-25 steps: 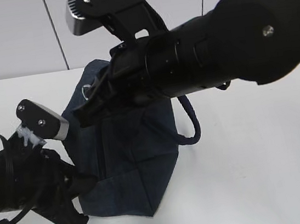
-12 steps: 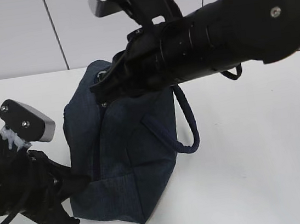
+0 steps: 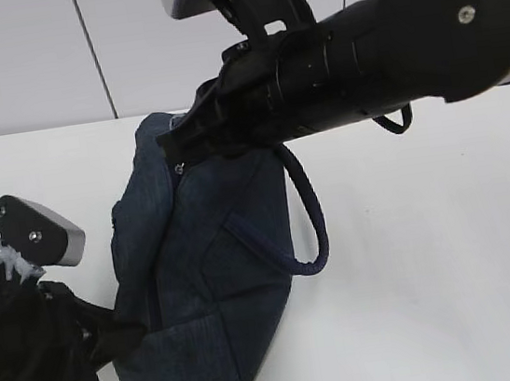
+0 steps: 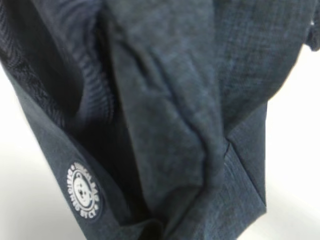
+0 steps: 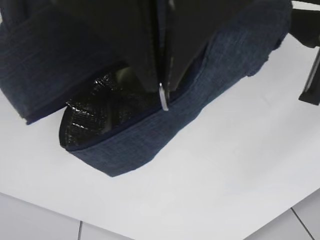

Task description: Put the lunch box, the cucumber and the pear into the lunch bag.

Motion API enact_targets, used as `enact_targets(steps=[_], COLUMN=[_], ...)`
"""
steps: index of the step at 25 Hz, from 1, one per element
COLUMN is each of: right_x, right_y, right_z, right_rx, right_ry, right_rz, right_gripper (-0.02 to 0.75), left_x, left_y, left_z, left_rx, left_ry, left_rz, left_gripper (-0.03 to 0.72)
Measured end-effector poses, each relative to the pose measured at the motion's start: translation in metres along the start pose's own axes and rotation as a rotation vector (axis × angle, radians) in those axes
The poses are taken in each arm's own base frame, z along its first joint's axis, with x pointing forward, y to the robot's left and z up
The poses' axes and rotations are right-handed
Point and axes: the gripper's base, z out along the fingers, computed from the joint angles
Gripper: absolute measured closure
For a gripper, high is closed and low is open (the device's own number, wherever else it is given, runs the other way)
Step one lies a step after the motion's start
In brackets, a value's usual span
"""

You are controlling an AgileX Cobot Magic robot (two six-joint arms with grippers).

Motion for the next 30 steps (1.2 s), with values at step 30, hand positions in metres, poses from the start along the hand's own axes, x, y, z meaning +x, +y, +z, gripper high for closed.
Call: enact_targets(steps=[30], right_x=[-0.026], right_y=[-0.068], right_z=[0.053], right_rx=[0.142], right_ry=[-0.042], right_rz=[0.007], right_gripper=[0.738], left_x=[0.007], left_y=[-0.001], left_z=[0.000], left_rx=[0.003], left_ry=[0.016], left_rz=[-0.021], left_gripper=[0.677])
